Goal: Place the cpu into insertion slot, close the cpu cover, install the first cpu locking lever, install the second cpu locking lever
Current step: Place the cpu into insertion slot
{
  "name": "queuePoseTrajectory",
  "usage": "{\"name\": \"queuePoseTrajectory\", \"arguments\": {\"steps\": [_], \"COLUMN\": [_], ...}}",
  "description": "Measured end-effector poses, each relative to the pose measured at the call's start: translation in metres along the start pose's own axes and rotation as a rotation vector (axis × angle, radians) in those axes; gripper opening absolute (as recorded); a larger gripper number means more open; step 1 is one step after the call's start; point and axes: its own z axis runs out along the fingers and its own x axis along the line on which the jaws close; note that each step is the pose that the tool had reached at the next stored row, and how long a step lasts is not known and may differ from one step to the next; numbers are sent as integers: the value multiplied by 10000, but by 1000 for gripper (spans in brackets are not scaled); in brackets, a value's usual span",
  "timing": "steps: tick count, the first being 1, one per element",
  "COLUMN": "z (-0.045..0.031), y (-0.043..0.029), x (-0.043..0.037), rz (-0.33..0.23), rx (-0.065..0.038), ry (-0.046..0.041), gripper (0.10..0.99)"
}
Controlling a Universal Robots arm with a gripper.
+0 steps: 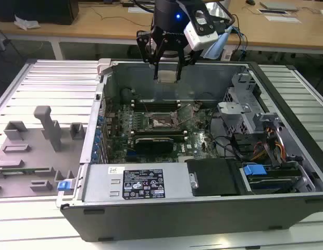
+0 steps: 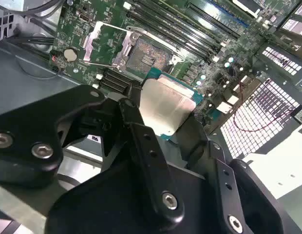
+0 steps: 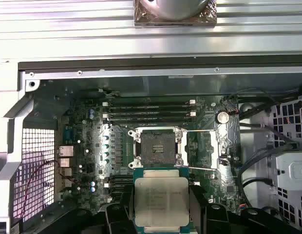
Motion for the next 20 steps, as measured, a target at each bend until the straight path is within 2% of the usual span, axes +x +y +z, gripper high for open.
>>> {"name": "queuePoseTrajectory", "arguments": {"steps": [8, 13, 16, 20], "z": [0, 68, 239, 321], "y": [0, -6, -22, -28], "x": [0, 4, 5, 4], "rz": [0, 0, -1, 0], "rx": [0, 17, 22, 24], "ry": [0, -6, -8, -8], "gripper": [541, 541, 541, 541]}}
